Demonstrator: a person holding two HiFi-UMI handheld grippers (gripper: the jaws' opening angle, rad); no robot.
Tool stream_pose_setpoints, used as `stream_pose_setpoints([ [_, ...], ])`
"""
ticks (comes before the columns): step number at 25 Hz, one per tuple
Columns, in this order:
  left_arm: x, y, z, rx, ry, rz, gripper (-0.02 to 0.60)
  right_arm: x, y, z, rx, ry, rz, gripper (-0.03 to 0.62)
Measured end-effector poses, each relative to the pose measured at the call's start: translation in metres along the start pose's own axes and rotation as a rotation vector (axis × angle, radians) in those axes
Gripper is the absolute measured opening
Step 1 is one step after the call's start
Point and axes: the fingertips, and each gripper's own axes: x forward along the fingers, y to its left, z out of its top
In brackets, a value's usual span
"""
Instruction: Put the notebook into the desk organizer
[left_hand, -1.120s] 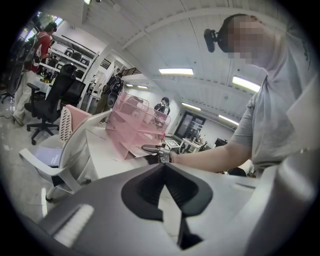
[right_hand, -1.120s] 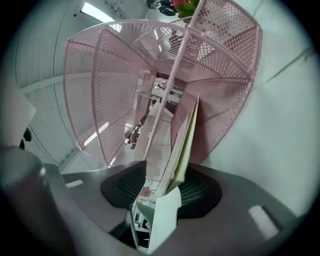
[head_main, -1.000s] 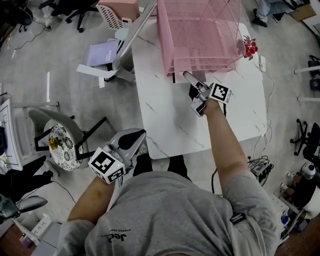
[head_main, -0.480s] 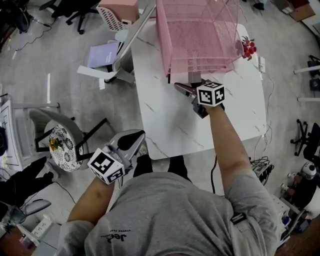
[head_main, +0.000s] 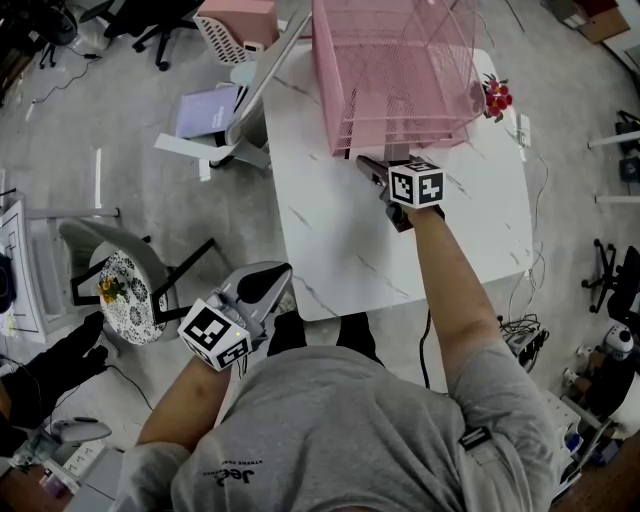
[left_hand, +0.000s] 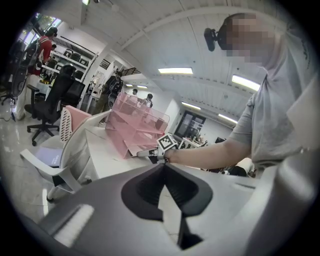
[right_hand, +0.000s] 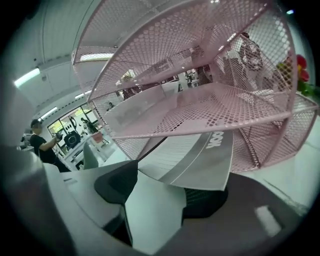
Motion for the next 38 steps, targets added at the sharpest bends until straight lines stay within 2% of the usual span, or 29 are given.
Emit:
stream_pose_setpoints([
  [3, 0.0, -0.001, 0.002, 0.0, -0.002, 0.007, 0.058, 0.001, -0.01, -0.001, -0.009, 0.027, -0.061, 0.272],
  [7, 0.0, -0.003, 0.002, -0.001, -0.005, 0.008, 0.058, 0.002, -0.01, -0.004, -0.118, 0.101, -0.122, 0.265],
  [10, 0.0, -0.006, 0.003, -0.005, -0.007, 0.006, 0.058, -0.001, -0.012, -0.005, -0.093, 0.142, -0.16, 0.265],
  [12, 0.0, -0.007, 0.004, -0.009, -0.009, 0.006, 0.058, -0.004, -0.013, -0.006, 0.029, 0.156, -0.158, 0.265],
  [14, -0.002, -0.008, 0.003, -0.021, -0.014, 0.001, 0.058, -0.008, -0.013, -0.005, 0.277, 0.14, -0.1, 0.265],
  [16, -0.003, -0.009, 0.003, -0.027, -0.02, -0.001, 0.058, -0.012, -0.011, -0.003, 0.568, 0.104, 0.004, 0.267],
  [17, -0.003, -0.009, 0.003, -0.027, -0.022, -0.001, 0.058, -0.014, -0.01, -0.002, 0.679, 0.088, 0.049, 0.268],
  [18, -0.003, -0.01, 0.004, -0.025, -0.024, -0.001, 0.058, -0.018, -0.01, -0.003, 0.745, 0.079, 0.077, 0.268],
  [21, -0.004, -0.014, 0.007, -0.023, -0.032, -0.002, 0.058, -0.031, -0.006, -0.013, 0.772, 0.092, 0.095, 0.27],
  [25, -0.007, -0.018, 0.012, -0.017, -0.043, 0.005, 0.058, -0.043, 0.005, -0.025, 0.824, 0.084, 0.173, 0.27],
  [28, -0.006, -0.022, 0.014, -0.008, -0.049, 0.005, 0.058, -0.04, -0.011, -0.009, 0.714, 0.017, 0.125, 0.27],
  [32, -0.003, -0.031, 0.01, 0.004, -0.037, -0.001, 0.058, -0.032, -0.02, 0.018, 0.393, -0.025, 0.014, 0.27],
  [34, -0.002, -0.035, 0.007, 0.015, -0.025, -0.005, 0.058, -0.032, -0.021, 0.012, 0.179, 0.029, -0.078, 0.27],
  [38, -0.004, -0.038, 0.005, 0.021, -0.014, -0.003, 0.058, -0.032, -0.028, -0.024, -0.257, 0.212, -0.274, 0.273],
])
